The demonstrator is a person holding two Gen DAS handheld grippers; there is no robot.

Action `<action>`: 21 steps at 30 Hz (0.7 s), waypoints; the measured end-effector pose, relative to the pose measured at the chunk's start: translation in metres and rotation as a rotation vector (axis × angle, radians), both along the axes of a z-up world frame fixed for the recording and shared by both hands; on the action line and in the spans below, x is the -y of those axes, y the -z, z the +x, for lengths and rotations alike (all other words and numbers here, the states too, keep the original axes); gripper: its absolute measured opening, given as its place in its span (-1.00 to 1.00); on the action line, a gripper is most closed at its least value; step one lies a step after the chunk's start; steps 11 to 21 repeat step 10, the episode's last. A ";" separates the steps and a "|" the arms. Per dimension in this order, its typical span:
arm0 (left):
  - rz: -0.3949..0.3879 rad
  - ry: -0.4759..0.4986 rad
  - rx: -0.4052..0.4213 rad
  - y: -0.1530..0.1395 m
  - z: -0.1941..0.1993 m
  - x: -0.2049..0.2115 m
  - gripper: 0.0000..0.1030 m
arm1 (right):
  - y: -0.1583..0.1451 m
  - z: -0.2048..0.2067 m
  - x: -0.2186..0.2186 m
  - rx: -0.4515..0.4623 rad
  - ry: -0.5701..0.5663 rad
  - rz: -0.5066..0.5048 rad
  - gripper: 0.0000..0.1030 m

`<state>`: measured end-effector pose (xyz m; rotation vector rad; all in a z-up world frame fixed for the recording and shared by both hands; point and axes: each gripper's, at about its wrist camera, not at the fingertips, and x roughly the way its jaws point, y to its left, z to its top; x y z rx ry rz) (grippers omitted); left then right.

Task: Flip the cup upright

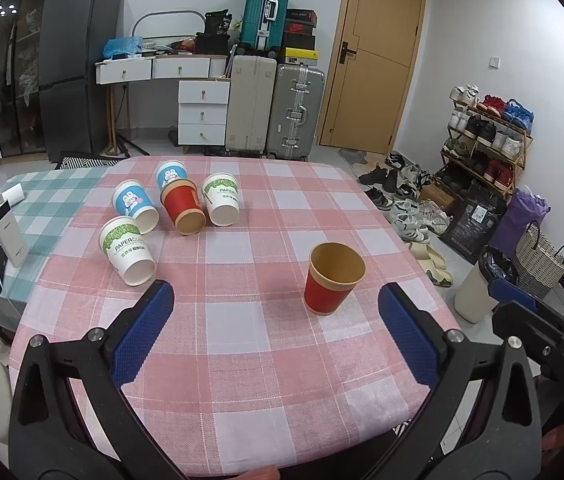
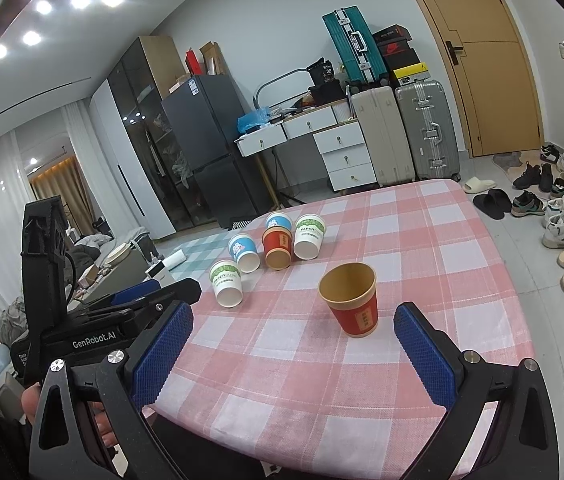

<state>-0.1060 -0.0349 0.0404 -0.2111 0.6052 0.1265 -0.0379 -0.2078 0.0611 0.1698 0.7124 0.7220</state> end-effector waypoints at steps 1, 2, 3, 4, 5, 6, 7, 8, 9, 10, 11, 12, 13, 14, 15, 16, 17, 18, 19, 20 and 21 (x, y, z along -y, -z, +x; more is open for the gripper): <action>0.002 -0.002 -0.001 0.001 0.000 0.001 0.98 | 0.000 0.000 0.000 0.000 0.000 0.001 0.99; 0.003 -0.001 -0.002 0.002 0.001 0.001 0.98 | 0.000 0.000 0.000 -0.001 0.001 0.000 0.99; 0.001 0.002 -0.002 0.002 0.001 0.001 0.98 | 0.000 0.000 0.000 -0.002 0.002 0.001 0.99; 0.003 0.004 0.000 0.002 0.001 0.001 0.98 | 0.001 0.000 0.000 -0.003 0.002 0.002 0.99; 0.006 0.005 0.003 0.002 0.001 0.001 0.98 | 0.001 -0.001 0.000 -0.002 0.002 0.001 0.99; 0.016 0.006 0.009 0.002 0.002 0.003 0.98 | 0.001 0.000 0.001 -0.002 0.002 0.000 0.99; 0.031 0.003 0.012 0.003 0.003 0.004 0.98 | 0.002 -0.001 0.000 0.000 0.002 -0.003 0.99; 0.045 -0.002 0.010 0.004 0.004 0.005 0.98 | 0.003 0.000 0.000 0.000 0.003 -0.005 0.99; 0.049 -0.005 0.003 0.006 0.006 0.004 0.98 | 0.004 0.000 0.000 -0.001 0.004 -0.007 0.99; 0.040 -0.006 0.002 0.008 0.007 0.002 0.98 | 0.005 0.000 0.000 -0.003 0.005 -0.009 0.99; 0.040 -0.006 0.002 0.008 0.007 0.002 0.98 | 0.005 0.000 0.000 -0.003 0.005 -0.009 0.99; 0.040 -0.006 0.002 0.008 0.007 0.002 0.98 | 0.005 0.000 0.000 -0.003 0.005 -0.009 0.99; 0.040 -0.006 0.002 0.008 0.007 0.002 0.98 | 0.005 0.000 0.000 -0.003 0.005 -0.009 0.99; 0.040 -0.006 0.002 0.008 0.007 0.002 0.98 | 0.005 0.000 0.000 -0.003 0.005 -0.009 0.99; 0.040 -0.006 0.002 0.008 0.007 0.002 0.98 | 0.005 0.000 0.000 -0.003 0.005 -0.009 0.99; 0.040 -0.006 0.002 0.008 0.007 0.002 0.98 | 0.005 0.000 0.000 -0.003 0.005 -0.009 0.99; 0.040 -0.006 0.002 0.008 0.007 0.002 0.98 | 0.005 0.000 0.000 -0.003 0.005 -0.009 0.99; 0.040 -0.006 0.002 0.008 0.007 0.002 0.98 | 0.005 0.000 0.000 -0.003 0.005 -0.009 0.99; 0.040 -0.006 0.002 0.008 0.007 0.002 0.98 | 0.005 0.000 0.000 -0.003 0.005 -0.009 0.99; 0.040 -0.006 0.002 0.008 0.007 0.002 0.98 | 0.005 0.000 0.000 -0.003 0.005 -0.009 0.99; 0.040 -0.006 0.002 0.008 0.007 0.002 0.98 | 0.005 0.000 0.000 -0.003 0.005 -0.009 0.99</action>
